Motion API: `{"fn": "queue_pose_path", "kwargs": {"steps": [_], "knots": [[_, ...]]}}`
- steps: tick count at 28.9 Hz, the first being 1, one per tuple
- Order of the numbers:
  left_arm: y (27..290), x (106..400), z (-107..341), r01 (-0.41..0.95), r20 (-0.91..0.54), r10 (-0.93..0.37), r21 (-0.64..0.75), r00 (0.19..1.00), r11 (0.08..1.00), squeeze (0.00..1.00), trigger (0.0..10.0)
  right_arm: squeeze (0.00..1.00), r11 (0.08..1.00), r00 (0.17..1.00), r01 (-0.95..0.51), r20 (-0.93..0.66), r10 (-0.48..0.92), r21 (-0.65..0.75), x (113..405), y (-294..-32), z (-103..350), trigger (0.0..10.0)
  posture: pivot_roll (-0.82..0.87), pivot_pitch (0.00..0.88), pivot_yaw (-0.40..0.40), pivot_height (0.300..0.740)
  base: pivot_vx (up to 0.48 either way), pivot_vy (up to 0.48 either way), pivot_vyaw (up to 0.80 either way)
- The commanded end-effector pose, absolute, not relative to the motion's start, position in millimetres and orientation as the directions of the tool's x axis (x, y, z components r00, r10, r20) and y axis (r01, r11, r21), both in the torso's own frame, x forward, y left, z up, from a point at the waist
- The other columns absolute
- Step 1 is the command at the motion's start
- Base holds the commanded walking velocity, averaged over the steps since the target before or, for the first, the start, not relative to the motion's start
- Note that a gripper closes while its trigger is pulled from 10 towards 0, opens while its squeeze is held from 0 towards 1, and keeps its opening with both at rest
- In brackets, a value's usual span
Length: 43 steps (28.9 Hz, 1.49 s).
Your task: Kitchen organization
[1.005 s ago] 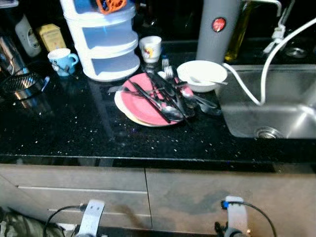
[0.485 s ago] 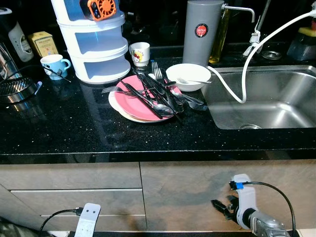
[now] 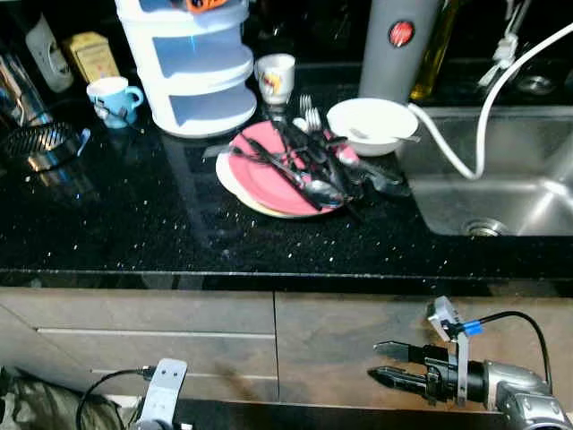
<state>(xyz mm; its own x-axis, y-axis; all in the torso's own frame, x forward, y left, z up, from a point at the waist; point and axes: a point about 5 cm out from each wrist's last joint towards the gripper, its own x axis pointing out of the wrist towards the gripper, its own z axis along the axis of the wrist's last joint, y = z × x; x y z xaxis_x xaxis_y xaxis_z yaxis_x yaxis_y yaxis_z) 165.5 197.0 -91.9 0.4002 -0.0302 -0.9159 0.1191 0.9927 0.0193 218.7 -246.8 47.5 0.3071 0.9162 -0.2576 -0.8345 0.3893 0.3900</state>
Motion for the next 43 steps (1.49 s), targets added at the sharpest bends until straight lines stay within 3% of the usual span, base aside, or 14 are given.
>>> {"fn": "queue_pose_path", "kwargs": {"steps": [1,8,15,18,20,22,28,32,33,35,39,43], "knots": [[200.9,162.1,-92.7,0.130,-0.922,-0.020,0.033,0.387,0.991,0.00,10.0,0.00,0.346,0.280,-0.857,-0.220,0.935,0.381,220.8,-242.5,56.1,10.0,-0.05,0.000,0.061,0.740,0.000,0.000,0.00],[200.8,162.5,-92.6,0.130,-0.922,-0.020,0.033,0.387,0.991,0.00,10.0,0.00,0.154,0.147,-0.915,-0.048,0.988,0.373,214.3,-221.1,92.6,10.0,-0.05,0.000,0.060,0.740,0.000,0.000,0.00],[201.0,162.4,-92.6,0.132,-0.922,-0.020,0.034,0.386,0.991,0.00,10.0,0.00,0.086,0.088,-0.934,-0.010,0.996,0.347,210.4,-212.9,107.4,10.0,-0.05,0.000,0.061,0.740,0.000,0.000,0.00],[201.3,162.2,-92.6,0.134,-0.923,-0.020,0.035,0.385,0.990,0.00,10.0,0.00,0.029,0.062,-0.963,0.117,0.991,0.266,216.6,-200.8,141.7,10.0,-0.05,0.000,0.062,0.740,0.000,0.000,0.00],[201.1,162.3,-92.6,0.135,-0.923,-0.020,0.035,0.385,0.990,0.00,10.0,0.00,0.042,0.089,-0.981,0.249,0.964,0.190,230.1,-193.6,172.2,10.0,-0.05,0.000,0.061,0.740,0.000,0.000,0.00],[200.9,162.3,-92.7,0.136,-0.923,-0.021,0.034,0.385,0.990,0.00,10.0,0.00,0.043,0.093,-0.984,0.286,0.954,0.175,233.3,-192.9,179.3,10.0,-0.04,0.000,0.059,0.740,0.000,0.000,0.00],[200.3,162.5,-92.7,0.132,-0.922,-0.022,0.032,0.387,0.991,0.00,10.0,0.00,0.186,0.187,-0.981,0.447,0.875,0.045,262.5,-191.4,221.8,10.0,-0.04,0.000,0.055,0.740,0.000,0.000,0.00],[199.9,162.4,-92.8,0.134,-0.922,-0.023,0.031,0.386,0.991,0.00,10.0,0.00,0.344,0.299,-0.938,0.415,0.859,-0.037,285.4,-175.1,240.2,10.0,-0.04,0.000,0.051,0.740,0.000,0.000,0.00],[199.9,162.4,-92.8,0.134,-0.922,-0.023,0.031,0.386,0.991,0.00,10.0,0.00,0.344,0.299,-0.938,0.415,0.859,-0.037,285.4,-175.1,240.2,10.0,-0.04,0.000,0.051,0.740,0.000,0.000,0.00],[199.8,162.4,-92.8,0.133,-0.922,-0.023,0.031,0.386,0.991,0.00,10.0,0.00,0.411,0.360,-0.911,0.417,0.834,-0.037,297.0,-167.5,250.2,10.0,-0.04,0.000,0.051,0.740,0.000,0.000,0.00],[199.5,162.0,-93.0,0.136,-0.923,-0.023,0.032,0.385,0.990,0.00,10.0,0.00,0.672,0.616,-0.716,0.281,0.736,-0.190,335.2,-153.5,257.2,10.0,-0.04,0.000,0.049,0.740,0.000,0.000,0.00],[199.3,161.6,-93.2,0.140,-0.923,-0.024,0.032,0.384,0.990,0.00,10.0,0.00,0.767,0.721,-0.586,0.264,0.641,-0.261,353.8,-149.3,263.0,10.0,-0.03,0.000,0.049,0.740,0.000,0.000,0.00]]}}
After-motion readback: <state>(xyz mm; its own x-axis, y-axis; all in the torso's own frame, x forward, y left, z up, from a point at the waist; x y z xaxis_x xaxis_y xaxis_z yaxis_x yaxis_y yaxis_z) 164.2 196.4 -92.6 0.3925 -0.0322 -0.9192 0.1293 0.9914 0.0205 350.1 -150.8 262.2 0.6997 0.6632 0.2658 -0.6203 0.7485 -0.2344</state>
